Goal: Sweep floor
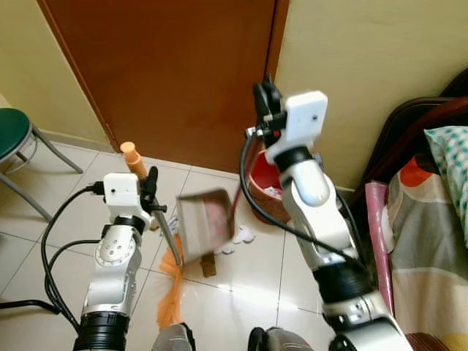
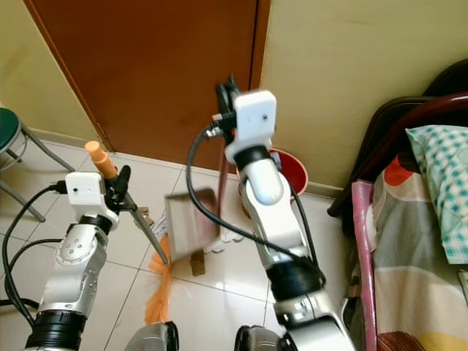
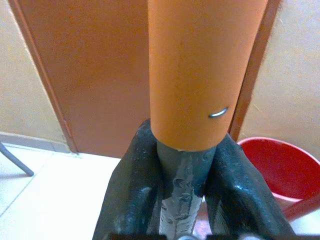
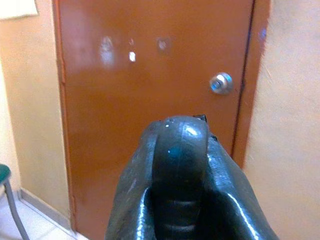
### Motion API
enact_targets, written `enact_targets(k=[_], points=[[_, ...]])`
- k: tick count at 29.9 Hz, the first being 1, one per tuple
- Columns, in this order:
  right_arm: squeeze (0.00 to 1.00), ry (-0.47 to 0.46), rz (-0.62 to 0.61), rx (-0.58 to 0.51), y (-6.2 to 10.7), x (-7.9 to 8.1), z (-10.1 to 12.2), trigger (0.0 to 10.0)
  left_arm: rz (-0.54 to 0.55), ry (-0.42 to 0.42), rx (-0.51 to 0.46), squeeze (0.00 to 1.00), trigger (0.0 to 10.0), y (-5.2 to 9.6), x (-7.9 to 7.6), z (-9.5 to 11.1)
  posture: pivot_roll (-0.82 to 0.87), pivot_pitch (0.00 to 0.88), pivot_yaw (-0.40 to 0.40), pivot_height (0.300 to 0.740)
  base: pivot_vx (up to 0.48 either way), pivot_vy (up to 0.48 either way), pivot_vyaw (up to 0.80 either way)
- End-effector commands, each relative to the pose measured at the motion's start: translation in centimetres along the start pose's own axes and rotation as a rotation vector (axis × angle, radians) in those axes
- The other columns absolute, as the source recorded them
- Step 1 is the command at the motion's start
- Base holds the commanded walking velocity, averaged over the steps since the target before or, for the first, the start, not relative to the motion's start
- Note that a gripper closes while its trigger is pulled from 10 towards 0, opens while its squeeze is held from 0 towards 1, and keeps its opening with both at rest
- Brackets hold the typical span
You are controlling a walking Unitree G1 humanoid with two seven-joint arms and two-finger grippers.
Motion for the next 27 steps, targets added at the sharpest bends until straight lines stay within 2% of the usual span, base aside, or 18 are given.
enact_targets(k=[1, 6, 8, 11, 12, 16, 20, 24, 27], points=[[0.00, -0.006, -0.035, -0.047, 0.4, -1.1, 1.4, 10.0, -0.023, 0.009, 0.048, 0.00, 10.0, 0.5, -0.3, -1.2, -0.03, 0.106, -0.019, 0.740, 0.000, 0.000, 0.00], [0.00, -0.004, -0.090, 0.039, 1.7, -2.6, -0.6, 10.0, -0.042, -0.024, 0.037, 0.00, 10.0, 0.6, -0.6, -0.9, -0.03, 0.109, -0.022, 0.740, 0.000, 0.000, 0.00], [0.00, -0.006, -0.183, 0.131, 3.4, -4.7, -2.7, 10.0, -0.077, -0.085, -0.007, 0.00, 10.0, 0.6, -0.9, 0.1, -0.02, 0.104, -0.024, 0.740, 0.000, 0.000, 0.00], [0.00, 0.003, -0.243, 0.194, 4.6, -6.2, -4.1, 10.0, -0.099, -0.102, -0.033, 0.00, 10.0, 0.6, -1.3, 0.8, -0.02, 0.103, -0.025, 0.740, 0.000, 0.000, 0.00], [0.00, 0.003, -0.243, 0.194, 4.6, -6.2, -4.1, 10.0, -0.099, -0.102, -0.033, 0.00, 10.0, 0.6, -1.3, 0.8, -0.02, 0.103, -0.025, 0.740, 0.000, 0.000, 0.00], [0.00, 0.024, -0.389, 0.325, 6.9, -9.1, -6.9, 10.0, -0.188, -0.109, -0.034, 0.00, 10.0, 0.5, -2.7, 1.2, -0.01, 0.097, -0.016, 0.740, 0.000, 0.000, -0.73], [0.00, 0.022, -0.437, 0.357, 7.4, -10.1, -7.7, 10.0, -0.262, -0.090, -0.001, 0.00, 10.0, 0.9, -3.8, 0.6, -0.01, 0.094, -0.012, 0.740, 0.000, 0.000, -0.76], [0.00, -0.009, -0.489, 0.423, 7.9, -10.3, -9.5, 10.0, -0.400, -0.080, 0.041, 0.00, 10.0, 2.0, -5.9, -0.2, 0.01, 0.093, -0.005, 0.740, 0.000, 0.000, 0.00], [0.00, -0.003, -0.503, 0.450, 8.0, -10.3, -10.2, 10.0, -0.445, -0.083, 0.047, 0.00, 10.0, 2.3, -6.5, -0.3, 0.01, 0.093, -0.005, 0.740, 0.000, 0.000, 0.00]])
Point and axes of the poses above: a point about 5 cm out from each wrist's last joint towards the gripper, its own y axis pointing back from the gripper into the wrist, its own z axis along the axis of the wrist's last joint, x = y × z, the point moved 5 cm from there along -y, pointing out of the wrist towards the gripper, and after that the axes turned 2 degrees about -y, right-handed, at the moved point
